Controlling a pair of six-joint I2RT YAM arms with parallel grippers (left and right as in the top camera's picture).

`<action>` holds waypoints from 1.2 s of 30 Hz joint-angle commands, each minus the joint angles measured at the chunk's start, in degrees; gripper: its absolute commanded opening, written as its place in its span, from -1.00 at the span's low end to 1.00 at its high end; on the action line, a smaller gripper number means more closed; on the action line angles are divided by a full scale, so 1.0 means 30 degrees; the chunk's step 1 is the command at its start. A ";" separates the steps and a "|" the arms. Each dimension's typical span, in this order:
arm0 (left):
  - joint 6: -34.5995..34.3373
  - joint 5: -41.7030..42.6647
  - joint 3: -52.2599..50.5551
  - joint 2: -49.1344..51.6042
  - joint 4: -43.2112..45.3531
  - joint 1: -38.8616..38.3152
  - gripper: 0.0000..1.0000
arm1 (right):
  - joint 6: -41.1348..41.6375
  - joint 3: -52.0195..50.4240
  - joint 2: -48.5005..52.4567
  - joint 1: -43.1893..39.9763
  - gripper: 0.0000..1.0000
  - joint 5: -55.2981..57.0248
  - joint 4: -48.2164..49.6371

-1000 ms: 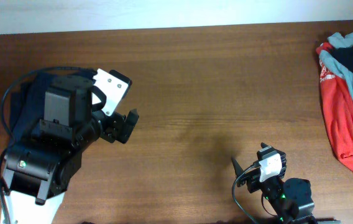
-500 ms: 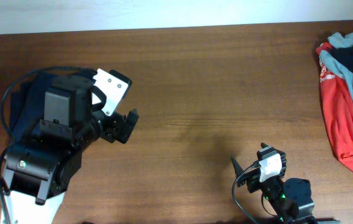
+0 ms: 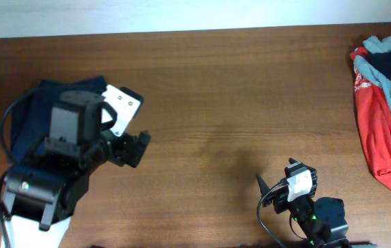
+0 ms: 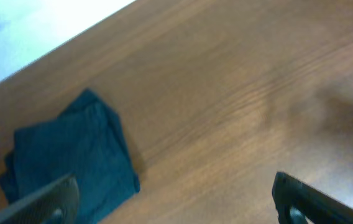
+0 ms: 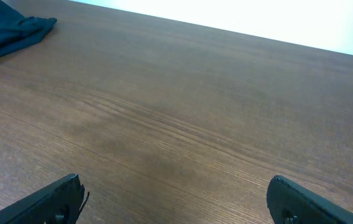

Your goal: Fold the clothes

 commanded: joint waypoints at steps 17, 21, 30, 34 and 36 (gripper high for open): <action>-0.3912 0.3832 -2.1726 -1.5518 1.2874 0.4677 0.99 | 0.0015 -0.0138 -0.0197 -0.0131 0.97 0.0175 0.0029; -0.3905 0.3818 -2.3146 -1.7114 1.3172 0.4677 0.98 | 0.0015 -0.0146 -0.0197 -0.0131 0.97 0.0175 0.0029; -0.3891 0.3752 -2.5427 -2.1099 1.3828 0.4685 0.99 | 0.0015 -0.0146 -0.0197 -0.0131 0.97 0.0175 0.0029; -0.3883 0.3738 -2.5456 -2.1085 1.3988 0.4677 0.98 | 0.0015 -0.0138 -0.0197 -0.0131 0.97 0.0175 0.0029; -0.3883 0.3738 -2.5456 -2.1085 1.3988 0.4677 0.99 | 0.0015 -0.0138 -0.0197 -0.0131 0.97 0.0175 0.0029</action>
